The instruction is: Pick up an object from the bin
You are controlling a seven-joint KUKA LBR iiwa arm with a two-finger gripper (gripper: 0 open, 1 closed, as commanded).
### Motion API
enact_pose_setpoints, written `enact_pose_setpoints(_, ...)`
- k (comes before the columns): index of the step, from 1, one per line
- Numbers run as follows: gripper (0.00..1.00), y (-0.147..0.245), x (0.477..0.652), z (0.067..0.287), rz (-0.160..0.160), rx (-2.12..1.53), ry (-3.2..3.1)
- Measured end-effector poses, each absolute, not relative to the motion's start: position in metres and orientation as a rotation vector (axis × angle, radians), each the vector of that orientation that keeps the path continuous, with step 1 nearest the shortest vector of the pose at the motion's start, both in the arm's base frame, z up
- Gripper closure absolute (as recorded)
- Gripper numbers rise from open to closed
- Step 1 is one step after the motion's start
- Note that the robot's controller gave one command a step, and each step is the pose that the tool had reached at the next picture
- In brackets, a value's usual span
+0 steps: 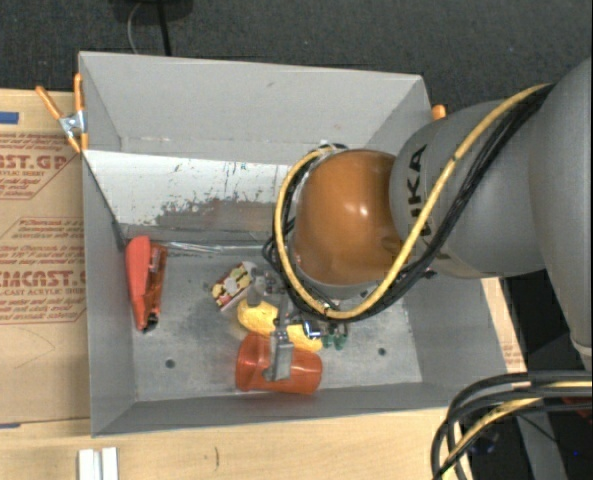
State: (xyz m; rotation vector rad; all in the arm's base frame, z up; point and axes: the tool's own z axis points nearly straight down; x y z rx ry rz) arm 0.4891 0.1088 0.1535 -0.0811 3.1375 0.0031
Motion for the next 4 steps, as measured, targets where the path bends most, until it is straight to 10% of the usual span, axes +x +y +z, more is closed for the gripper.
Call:
enact_pose_setpoints(1,0.0,0.089,0.499,0.105,0.003,0.05,3.143)
enact_pose_setpoints(2,1.0,0.038,0.498,0.104,0.005,0.257,3.126)
enact_pose_setpoints(4,1.0,0.042,0.494,0.138,0.001,0.222,3.14)
